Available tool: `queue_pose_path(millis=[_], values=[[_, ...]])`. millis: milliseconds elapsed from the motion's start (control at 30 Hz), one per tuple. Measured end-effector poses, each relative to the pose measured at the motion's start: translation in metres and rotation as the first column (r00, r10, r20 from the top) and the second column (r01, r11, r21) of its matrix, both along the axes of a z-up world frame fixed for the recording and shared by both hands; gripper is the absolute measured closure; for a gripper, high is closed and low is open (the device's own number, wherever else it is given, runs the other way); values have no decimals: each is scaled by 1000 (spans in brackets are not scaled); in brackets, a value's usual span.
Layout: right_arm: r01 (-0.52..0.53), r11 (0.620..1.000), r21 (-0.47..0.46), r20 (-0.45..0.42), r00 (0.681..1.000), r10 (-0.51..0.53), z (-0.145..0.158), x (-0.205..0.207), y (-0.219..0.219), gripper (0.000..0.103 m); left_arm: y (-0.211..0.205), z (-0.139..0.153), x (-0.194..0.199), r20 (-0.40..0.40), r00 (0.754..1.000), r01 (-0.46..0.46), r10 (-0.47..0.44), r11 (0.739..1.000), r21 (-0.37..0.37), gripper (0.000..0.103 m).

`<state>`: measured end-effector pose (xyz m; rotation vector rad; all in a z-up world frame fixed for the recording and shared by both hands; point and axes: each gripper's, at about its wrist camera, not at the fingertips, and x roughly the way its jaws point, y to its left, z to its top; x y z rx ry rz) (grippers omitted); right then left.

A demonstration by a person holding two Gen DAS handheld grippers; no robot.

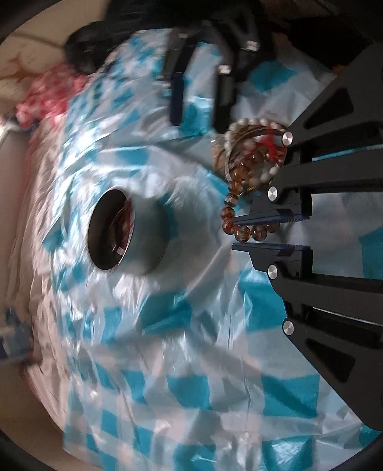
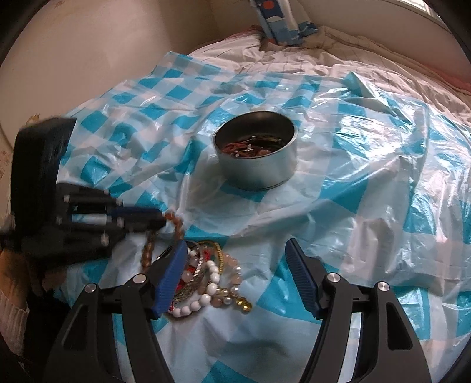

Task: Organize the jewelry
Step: 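Grasp the amber bead bracelet from the pile with the left gripper, then grasp the thin silver hoop with the right gripper while the left lifts the amber bracelet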

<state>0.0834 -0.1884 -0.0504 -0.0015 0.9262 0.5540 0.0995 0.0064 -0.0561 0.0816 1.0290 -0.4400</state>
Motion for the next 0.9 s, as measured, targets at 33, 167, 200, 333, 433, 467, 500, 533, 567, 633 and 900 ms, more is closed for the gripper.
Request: queue_pose_path(millis=[33,167,200,333,433,467,500,533,567,633,900], values=[[-12,1000,0,3,1000,12,0,-1,2,36,6,2,2,-2,1000,-21,21,1000,-15,93],[-112,994,4,24,993,111,2,-10,21,36,18,-6,11,-13,994,-112,113,992,52,92],[-139,990,-3,28,990,139,2,-12,28,38,21,-9,13,-14,990,-141,143,986,85,93],[-181,983,-36,-2,983,181,-8,-15,45,58,35,-14,18,-35,978,-200,204,974,103,92],[-171,984,-43,-14,985,171,-13,-12,47,64,35,-14,20,-32,980,-194,199,975,106,92],[-163,986,-41,-24,986,163,-15,-11,47,65,34,-14,20,-33,980,-191,196,976,109,92],[-152,988,-39,-39,988,151,-17,-8,44,66,33,-15,20,-35,981,-187,192,976,109,92],[-143,989,-39,-44,989,142,-18,-7,44,67,32,-15,19,-38,981,-184,189,977,109,92],[-133,990,-40,-47,990,131,-19,-6,42,70,30,-15,19,-39,982,-182,187,977,110,92],[-120,992,-41,-56,991,117,-21,-3,40,78,28,-16,19,-42,982,-179,184,977,112,92],[-120,992,-45,27,992,121,-3,-12,35,98,26,-19,20,-54,982,-176,183,977,118,91]])
